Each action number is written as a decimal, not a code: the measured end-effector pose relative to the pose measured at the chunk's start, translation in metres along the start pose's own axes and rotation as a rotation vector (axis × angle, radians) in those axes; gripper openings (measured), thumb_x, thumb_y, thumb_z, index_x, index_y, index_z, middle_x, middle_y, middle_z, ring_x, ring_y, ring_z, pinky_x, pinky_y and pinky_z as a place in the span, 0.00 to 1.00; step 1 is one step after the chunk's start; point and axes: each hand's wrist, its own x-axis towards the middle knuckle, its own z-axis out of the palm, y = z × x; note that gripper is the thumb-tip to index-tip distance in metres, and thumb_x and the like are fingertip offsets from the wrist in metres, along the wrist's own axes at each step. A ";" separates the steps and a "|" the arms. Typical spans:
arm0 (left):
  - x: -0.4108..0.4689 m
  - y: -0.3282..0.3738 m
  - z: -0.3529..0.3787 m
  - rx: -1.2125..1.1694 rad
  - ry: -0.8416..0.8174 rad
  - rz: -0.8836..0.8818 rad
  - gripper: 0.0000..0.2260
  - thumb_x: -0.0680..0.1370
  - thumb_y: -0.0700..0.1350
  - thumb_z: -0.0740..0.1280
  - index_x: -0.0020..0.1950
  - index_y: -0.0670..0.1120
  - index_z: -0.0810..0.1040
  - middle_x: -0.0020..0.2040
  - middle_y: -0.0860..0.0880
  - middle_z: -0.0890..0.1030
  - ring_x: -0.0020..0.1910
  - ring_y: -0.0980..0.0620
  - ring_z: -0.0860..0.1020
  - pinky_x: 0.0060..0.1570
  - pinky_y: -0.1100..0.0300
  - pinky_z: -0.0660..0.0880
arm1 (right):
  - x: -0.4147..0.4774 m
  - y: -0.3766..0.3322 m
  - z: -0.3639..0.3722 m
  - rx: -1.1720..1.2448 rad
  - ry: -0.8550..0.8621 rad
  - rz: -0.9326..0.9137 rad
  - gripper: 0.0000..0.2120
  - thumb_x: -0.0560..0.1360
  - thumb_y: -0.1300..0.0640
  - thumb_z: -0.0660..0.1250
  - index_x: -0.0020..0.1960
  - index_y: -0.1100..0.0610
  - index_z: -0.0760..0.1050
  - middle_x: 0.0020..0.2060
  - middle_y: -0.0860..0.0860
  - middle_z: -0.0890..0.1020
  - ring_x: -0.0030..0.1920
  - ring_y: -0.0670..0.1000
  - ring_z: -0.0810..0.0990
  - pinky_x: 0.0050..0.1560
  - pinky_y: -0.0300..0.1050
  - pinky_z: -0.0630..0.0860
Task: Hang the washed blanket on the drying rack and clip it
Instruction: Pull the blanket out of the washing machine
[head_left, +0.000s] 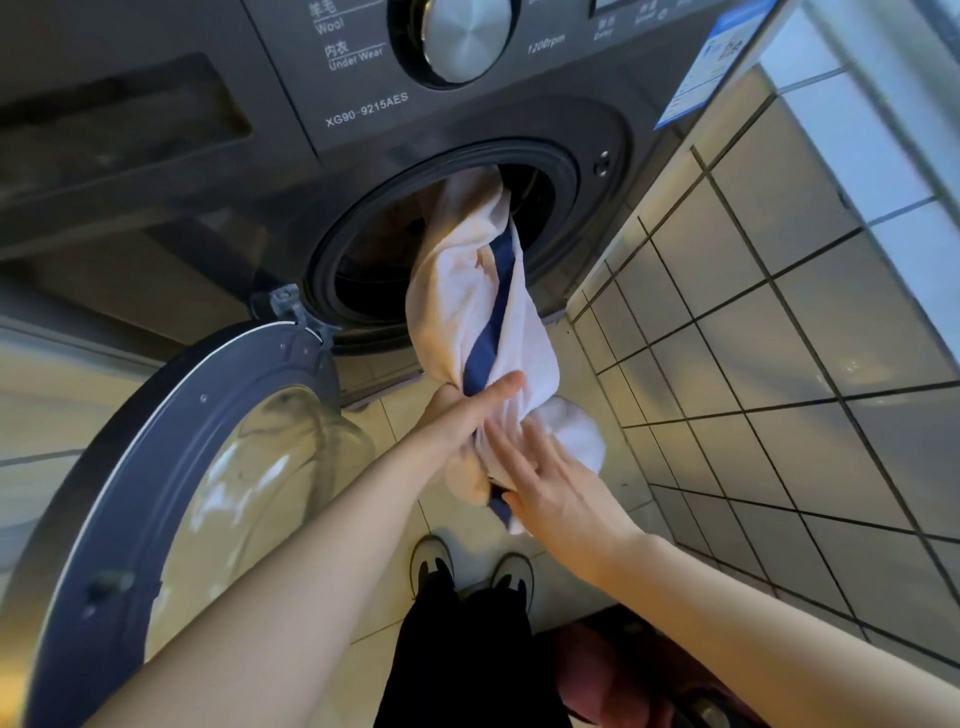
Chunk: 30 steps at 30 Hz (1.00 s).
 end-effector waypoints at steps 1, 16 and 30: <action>0.001 -0.002 -0.002 0.049 0.042 -0.009 0.22 0.68 0.57 0.76 0.53 0.44 0.78 0.44 0.49 0.83 0.44 0.50 0.82 0.42 0.60 0.76 | -0.003 -0.002 0.003 -0.041 -0.009 -0.066 0.38 0.63 0.65 0.74 0.72 0.61 0.66 0.55 0.60 0.73 0.46 0.58 0.79 0.32 0.45 0.75; -0.035 -0.011 -0.057 0.220 -0.061 0.086 0.18 0.58 0.48 0.69 0.47 0.51 0.77 0.45 0.53 0.82 0.46 0.53 0.80 0.46 0.58 0.77 | 0.086 0.040 -0.036 -0.283 -0.219 -0.226 0.56 0.64 0.55 0.77 0.77 0.48 0.41 0.76 0.57 0.54 0.74 0.64 0.55 0.72 0.58 0.56; -0.074 -0.020 -0.090 0.573 -0.274 0.029 0.17 0.61 0.49 0.74 0.45 0.48 0.72 0.48 0.51 0.76 0.45 0.54 0.75 0.46 0.58 0.75 | 0.150 0.021 0.008 -0.347 -0.612 -0.581 0.44 0.69 0.43 0.68 0.74 0.35 0.42 0.71 0.47 0.64 0.75 0.55 0.53 0.70 0.63 0.51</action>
